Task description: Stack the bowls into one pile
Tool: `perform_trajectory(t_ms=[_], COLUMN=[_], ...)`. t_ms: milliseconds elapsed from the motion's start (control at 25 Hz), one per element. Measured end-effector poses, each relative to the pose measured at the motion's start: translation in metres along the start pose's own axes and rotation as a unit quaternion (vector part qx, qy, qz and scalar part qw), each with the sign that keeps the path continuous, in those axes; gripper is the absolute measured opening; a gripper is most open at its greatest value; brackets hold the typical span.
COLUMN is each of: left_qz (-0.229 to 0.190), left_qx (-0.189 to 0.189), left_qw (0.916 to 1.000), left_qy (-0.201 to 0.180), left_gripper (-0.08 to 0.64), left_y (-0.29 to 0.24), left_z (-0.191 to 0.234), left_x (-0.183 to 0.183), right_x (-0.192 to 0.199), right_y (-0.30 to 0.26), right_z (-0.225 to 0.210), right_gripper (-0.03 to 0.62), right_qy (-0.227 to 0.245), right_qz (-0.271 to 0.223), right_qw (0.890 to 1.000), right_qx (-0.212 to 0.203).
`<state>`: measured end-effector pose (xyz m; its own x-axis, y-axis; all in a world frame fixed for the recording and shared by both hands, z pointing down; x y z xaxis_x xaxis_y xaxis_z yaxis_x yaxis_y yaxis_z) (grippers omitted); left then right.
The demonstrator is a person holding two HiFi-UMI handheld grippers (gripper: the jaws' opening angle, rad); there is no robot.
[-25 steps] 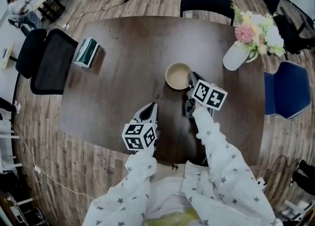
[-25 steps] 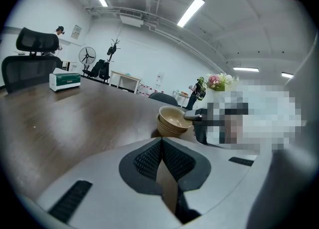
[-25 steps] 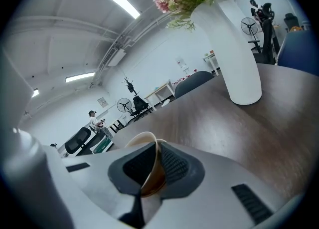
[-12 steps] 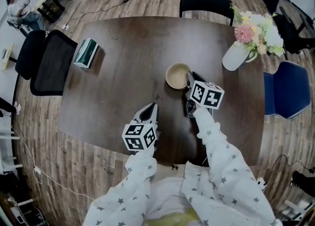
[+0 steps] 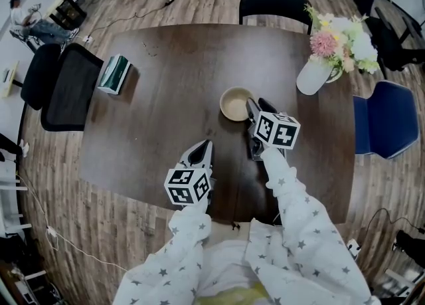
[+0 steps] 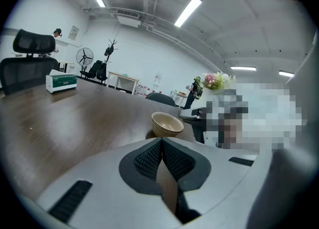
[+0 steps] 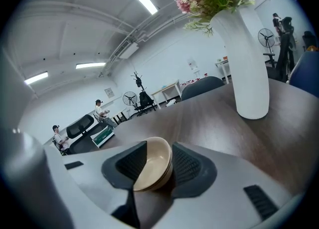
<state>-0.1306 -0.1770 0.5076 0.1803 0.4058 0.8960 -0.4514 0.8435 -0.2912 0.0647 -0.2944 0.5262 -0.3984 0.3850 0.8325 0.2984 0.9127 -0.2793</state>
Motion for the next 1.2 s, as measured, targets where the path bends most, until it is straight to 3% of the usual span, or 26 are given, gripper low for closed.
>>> perform_trajectory(t_ms=[160,400,840,1200], left_qz=[-0.01,-0.033,-0.078,-0.105], left_qx=[0.007,0.011,0.028,0.058], left_qw=[0.9998,0.9989,0.9946,0.9882], left_qy=[-0.015,-0.03,-0.062,-0.095], left_gripper=[0.025,0.025,0.025,0.025], left_y=[0.001,0.003,0.029,0.05], left_z=[-0.007,-0.021,-0.044,-0.052], left_x=[-0.006,-0.017,-0.041,-0.066], right_x=[-0.002,-0.004,-0.03,-0.042], right_y=[0.011,0.028,0.091,0.136], right_z=[-0.005,-0.002,0.017,0.027], right_gripper=[0.135,0.034,0.025,0.021], right_qy=[-0.023,0.002,0.05,0.056], right_qz=[0.008,0.019,-0.01,-0.054], right_qw=[1.0,0.999,0.99,0.983], right_qx=[0.001,-0.026,-0.132,-0.166])
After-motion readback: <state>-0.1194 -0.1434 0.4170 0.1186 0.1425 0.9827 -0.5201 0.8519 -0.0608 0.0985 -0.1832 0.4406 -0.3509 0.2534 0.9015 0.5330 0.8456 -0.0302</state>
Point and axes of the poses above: the fingertips, and each gripper's own axes: y backward along the fingers, z to its left, x out of its underside, the point moved 5 cm from there along y, backward along the fingers, and after that the axes turned 13 degrees about -z, right-handed, at the moved point
